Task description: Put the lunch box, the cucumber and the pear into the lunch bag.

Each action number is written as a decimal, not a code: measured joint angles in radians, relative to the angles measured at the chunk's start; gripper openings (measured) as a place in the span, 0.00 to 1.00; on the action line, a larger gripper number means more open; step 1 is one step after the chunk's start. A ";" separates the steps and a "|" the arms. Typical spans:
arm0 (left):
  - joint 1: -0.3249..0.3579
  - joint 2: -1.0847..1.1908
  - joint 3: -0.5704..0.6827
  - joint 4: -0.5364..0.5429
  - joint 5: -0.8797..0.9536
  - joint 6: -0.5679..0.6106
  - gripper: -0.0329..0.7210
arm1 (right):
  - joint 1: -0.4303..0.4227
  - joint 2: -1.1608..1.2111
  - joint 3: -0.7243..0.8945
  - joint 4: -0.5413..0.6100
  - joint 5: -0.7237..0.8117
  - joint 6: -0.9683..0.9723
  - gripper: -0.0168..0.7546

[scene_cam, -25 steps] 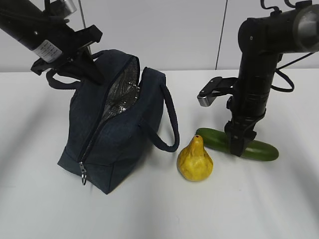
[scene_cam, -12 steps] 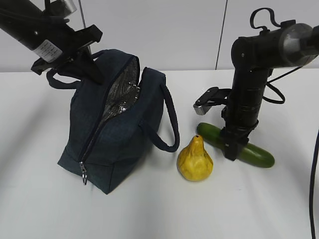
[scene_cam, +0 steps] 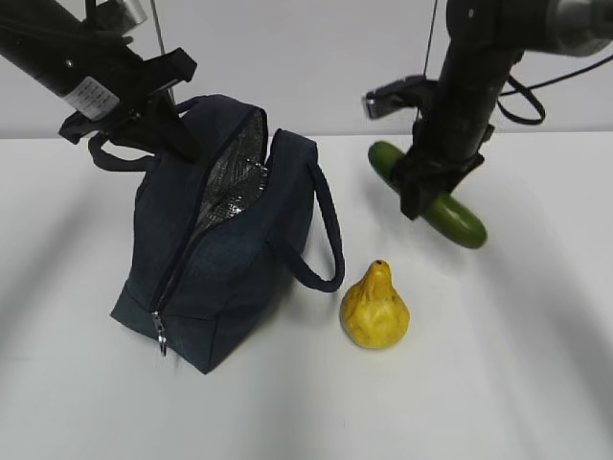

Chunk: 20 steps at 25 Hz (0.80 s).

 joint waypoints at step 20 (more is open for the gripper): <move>0.000 0.000 0.000 0.046 -0.018 0.001 0.04 | 0.077 -0.071 -0.085 0.882 0.014 0.319 0.55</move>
